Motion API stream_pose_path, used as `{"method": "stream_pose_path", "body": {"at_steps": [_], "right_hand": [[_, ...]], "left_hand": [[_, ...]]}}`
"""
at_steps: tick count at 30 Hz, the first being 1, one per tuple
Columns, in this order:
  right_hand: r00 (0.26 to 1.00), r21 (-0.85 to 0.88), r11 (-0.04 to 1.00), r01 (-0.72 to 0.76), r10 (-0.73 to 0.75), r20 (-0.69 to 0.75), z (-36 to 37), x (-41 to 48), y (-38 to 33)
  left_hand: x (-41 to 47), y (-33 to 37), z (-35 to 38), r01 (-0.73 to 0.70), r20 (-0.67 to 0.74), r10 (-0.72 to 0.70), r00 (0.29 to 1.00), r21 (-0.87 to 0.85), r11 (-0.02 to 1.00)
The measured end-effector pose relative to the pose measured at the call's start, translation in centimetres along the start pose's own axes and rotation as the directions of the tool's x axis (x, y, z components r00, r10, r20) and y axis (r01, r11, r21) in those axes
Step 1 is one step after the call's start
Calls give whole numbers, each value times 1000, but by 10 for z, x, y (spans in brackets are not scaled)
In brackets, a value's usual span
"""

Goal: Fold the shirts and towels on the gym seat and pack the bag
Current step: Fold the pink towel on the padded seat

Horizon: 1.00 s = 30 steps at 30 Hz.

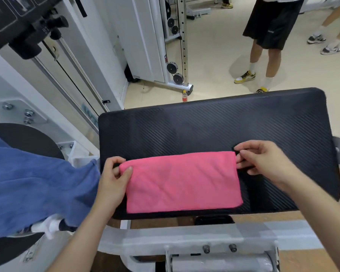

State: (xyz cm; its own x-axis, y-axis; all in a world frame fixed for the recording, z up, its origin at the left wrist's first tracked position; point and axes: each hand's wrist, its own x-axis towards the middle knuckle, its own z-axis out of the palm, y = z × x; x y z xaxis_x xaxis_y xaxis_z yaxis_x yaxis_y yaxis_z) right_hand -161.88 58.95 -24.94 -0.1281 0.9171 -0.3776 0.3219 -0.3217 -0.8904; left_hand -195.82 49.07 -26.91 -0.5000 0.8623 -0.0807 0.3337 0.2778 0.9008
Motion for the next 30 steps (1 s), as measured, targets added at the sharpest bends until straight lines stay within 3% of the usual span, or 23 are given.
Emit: {"method": "stream_pose_path", "body": {"at_steps": [4,9,14,17,19,22,24,27,30], "right_hand": [[988,53,998,14,-5,-152,19,2,6],[962,-264,956,128,-185,-202,27,-9,13],[966,-128,988,92,-120,-227,33,-12,10],[973,-66,994,90,-101,-208,34,-15,8],[976,-18,994,105,-106,-190,33,-23,2],[972,78,982,174,-158,-174,38,-41,-10],[970,124,969,213,-195,-147,49,-56,-17],[973,215,949,233,-227,-49,63,-73,-19],[973,280,932,231,-229,-41,61,-79,-16]], "left_hand": [[0,-2,8,-17,-75,21,997,63,998],[-2,4,5,7,-73,-4,997,34,999],[-6,15,-14,-115,64,101,993,295,949],[-14,35,-17,-261,197,197,960,386,885],[-22,52,-13,-287,249,212,945,317,904],[-40,80,9,-159,347,136,928,37,987],[-54,96,30,-93,497,125,859,-88,992],[-66,105,57,-135,625,169,762,-102,986],[-67,102,69,-248,575,229,785,-47,968]]}}
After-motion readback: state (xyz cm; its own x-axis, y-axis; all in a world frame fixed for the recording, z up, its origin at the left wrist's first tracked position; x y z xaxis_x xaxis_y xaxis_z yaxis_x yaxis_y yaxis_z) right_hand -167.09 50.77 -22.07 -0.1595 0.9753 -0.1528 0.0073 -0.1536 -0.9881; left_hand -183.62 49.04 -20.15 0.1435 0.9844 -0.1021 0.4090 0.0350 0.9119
